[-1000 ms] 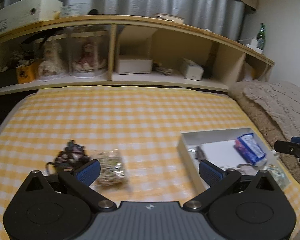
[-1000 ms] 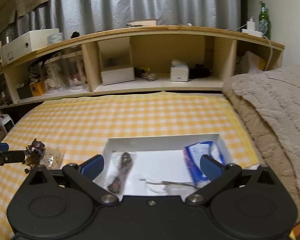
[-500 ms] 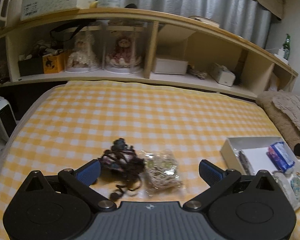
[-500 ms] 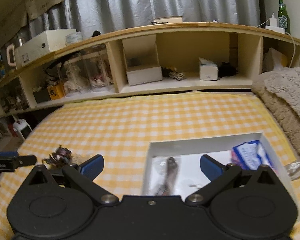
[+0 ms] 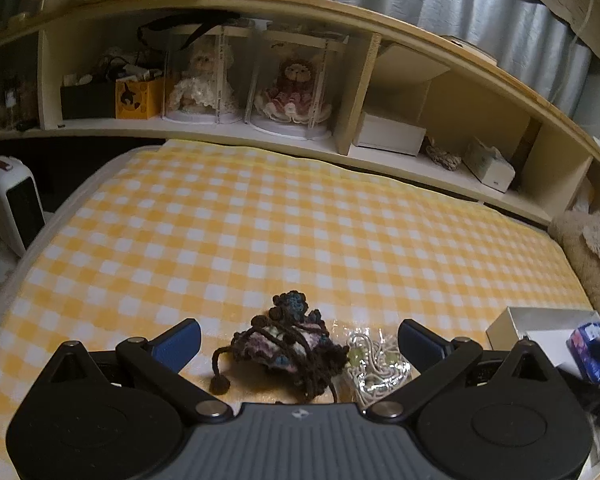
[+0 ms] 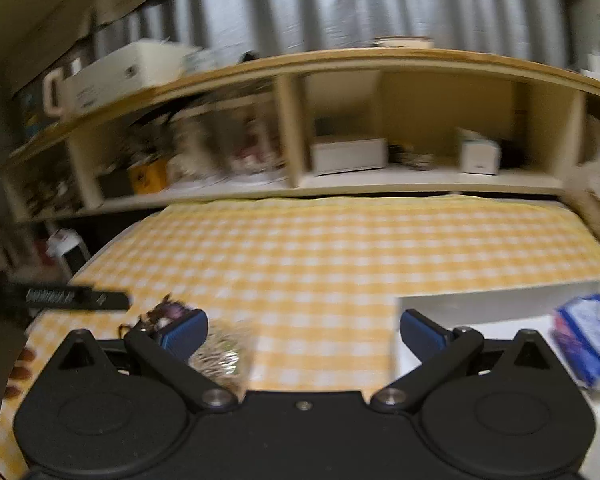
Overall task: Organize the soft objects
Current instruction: 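Withdraw both tools from the box toward the knitted hair tie and cords, then grasp the knitted hair tie with the left gripper while the right grasps the beaded cord bag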
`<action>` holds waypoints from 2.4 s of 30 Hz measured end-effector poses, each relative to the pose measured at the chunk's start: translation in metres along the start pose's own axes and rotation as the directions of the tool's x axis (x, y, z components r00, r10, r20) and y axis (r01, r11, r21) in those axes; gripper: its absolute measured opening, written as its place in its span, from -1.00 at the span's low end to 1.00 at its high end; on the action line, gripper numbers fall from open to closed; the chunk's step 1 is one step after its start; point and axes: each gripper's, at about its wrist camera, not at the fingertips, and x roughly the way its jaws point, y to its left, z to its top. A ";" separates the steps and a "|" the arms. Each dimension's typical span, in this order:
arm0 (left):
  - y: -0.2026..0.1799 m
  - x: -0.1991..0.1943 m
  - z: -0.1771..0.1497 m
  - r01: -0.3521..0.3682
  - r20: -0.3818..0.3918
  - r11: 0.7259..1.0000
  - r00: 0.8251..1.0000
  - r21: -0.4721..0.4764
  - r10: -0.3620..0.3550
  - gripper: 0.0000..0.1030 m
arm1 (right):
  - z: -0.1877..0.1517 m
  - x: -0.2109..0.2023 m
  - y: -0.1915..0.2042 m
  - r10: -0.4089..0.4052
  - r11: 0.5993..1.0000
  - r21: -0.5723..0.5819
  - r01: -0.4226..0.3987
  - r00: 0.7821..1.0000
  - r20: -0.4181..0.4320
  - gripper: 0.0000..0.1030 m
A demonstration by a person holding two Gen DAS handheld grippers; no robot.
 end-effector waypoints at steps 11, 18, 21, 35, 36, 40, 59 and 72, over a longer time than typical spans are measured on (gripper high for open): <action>0.005 0.032 -0.003 0.004 -0.016 0.999 1.000 0.039 -0.003 1.00 | -0.025 0.085 0.052 0.050 0.999 0.000 -0.051 0.986 -0.162 1.00; 0.002 0.043 -0.002 0.026 0.011 0.996 1.000 0.080 -0.027 1.00 | -0.040 0.119 0.069 0.099 0.994 -0.026 -0.104 0.980 -0.170 0.91; 0.000 0.048 -0.002 0.023 0.015 0.994 1.000 0.108 -0.024 1.00 | -0.045 0.127 0.072 0.124 0.990 -0.051 -0.135 0.976 -0.181 0.76; -0.023 0.073 -0.022 0.048 -0.040 0.949 0.998 0.313 -0.038 1.00 | -0.052 0.103 0.036 0.156 0.984 -0.030 -0.175 0.932 -0.328 0.12; -0.023 0.074 -0.023 0.044 -0.040 0.948 0.999 0.316 -0.033 1.00 | -0.053 0.098 0.033 0.158 0.981 -0.048 -0.186 0.924 -0.349 0.12; -0.023 0.079 -0.024 0.056 -0.061 0.945 0.997 0.321 -0.038 1.00 | -0.059 0.072 0.025 0.183 0.955 -0.139 -0.264 0.886 -0.426 0.11; -0.014 0.097 -0.030 -0.018 -0.120 0.957 0.991 0.290 0.055 0.94 | -0.072 0.066 0.027 0.085 0.967 -0.177 -0.181 0.890 -0.448 0.55; 0.003 0.097 -0.028 0.064 -0.178 0.996 0.983 0.063 -0.052 0.01 | -0.070 0.068 0.030 0.106 0.961 -0.181 -0.211 0.880 -0.463 0.24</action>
